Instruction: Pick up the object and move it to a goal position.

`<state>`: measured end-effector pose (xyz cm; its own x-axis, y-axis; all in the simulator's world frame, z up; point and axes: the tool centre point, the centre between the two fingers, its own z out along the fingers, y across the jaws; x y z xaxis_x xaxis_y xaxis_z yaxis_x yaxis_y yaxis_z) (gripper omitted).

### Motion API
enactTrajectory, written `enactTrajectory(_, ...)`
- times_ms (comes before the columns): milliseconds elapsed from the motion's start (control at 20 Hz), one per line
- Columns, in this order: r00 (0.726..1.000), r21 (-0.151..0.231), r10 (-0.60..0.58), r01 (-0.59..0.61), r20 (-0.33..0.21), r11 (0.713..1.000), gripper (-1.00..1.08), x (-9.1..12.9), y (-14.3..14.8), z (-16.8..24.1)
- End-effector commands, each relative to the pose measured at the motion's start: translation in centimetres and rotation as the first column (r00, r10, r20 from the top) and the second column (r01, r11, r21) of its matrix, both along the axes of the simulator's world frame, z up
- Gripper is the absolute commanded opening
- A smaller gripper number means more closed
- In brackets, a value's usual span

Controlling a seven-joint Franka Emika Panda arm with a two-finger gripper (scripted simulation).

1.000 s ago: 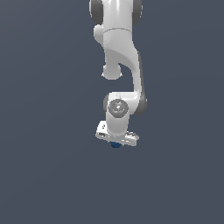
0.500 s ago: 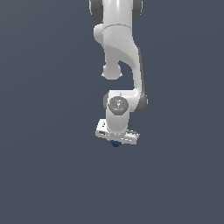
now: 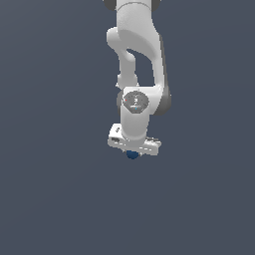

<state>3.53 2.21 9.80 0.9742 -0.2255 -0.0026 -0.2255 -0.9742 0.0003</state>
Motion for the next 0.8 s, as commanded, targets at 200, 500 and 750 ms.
enactTrajectory(200, 1.0, 0.0, 0.0, 0.0, 0.002, 1.0, -1.0, -1.5, 0.2, 6.7)
enactTrajectory(500, 1.0, 0.001, 0.0, 0.0, 0.002, 1.0, -1.0, -3.2, 0.3, 13.8)
enactTrajectory(750, 1.0, 0.0, -0.001, 0.001, 0.002, 1.0, -1.0, -4.5, 0.4, 19.8)
